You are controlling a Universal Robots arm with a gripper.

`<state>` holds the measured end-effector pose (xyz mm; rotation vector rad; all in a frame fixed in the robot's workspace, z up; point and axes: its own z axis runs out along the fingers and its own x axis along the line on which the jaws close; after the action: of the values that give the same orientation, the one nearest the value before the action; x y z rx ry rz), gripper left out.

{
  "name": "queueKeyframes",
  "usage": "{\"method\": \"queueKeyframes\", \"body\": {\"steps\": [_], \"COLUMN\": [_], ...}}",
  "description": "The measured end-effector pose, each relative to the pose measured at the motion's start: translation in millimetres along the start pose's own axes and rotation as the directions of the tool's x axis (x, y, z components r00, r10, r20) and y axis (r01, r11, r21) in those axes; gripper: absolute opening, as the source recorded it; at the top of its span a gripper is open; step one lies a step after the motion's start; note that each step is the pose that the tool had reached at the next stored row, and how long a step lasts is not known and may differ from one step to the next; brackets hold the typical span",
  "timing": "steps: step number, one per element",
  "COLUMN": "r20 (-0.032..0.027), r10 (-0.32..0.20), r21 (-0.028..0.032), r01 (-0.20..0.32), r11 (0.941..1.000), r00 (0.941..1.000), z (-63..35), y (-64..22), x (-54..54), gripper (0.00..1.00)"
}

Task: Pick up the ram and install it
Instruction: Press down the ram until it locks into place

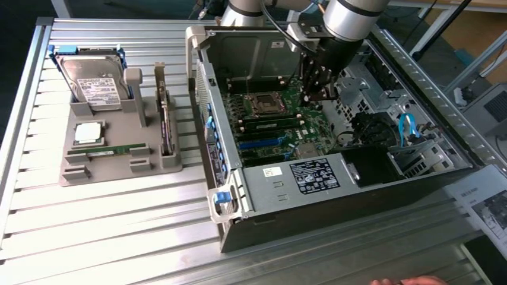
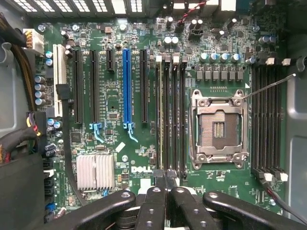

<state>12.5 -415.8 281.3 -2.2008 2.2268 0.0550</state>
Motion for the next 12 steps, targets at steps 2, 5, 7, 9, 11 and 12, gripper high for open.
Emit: {"method": "queueKeyframes", "body": {"steps": [2,5,7,9,11,12], "r20": [0.0000,0.0000,0.0000,0.0001,-0.0001,0.0000], "r10": [0.000,0.000,0.000,0.000,0.000,0.000], "r21": [0.0000,0.0000,0.0000,0.0000,-0.0001,0.0000], "r01": [0.000,0.000,0.000,0.000,0.000,0.000], "r11": [1.0000,1.0000,1.0000,1.0000,1.0000,1.0000], "r00": [1.0000,1.0000,1.0000,1.0000,1.0000,1.0000], "z": [1.6,4.3,6.0,7.8,10.3,11.2], "y": [0.0,-0.1,-0.1,-0.1,-0.2,-0.2], "x": [0.0,0.1,0.2,0.2,0.3,0.3], "gripper": [0.10,0.10,0.10,0.10,0.10,0.10]}}
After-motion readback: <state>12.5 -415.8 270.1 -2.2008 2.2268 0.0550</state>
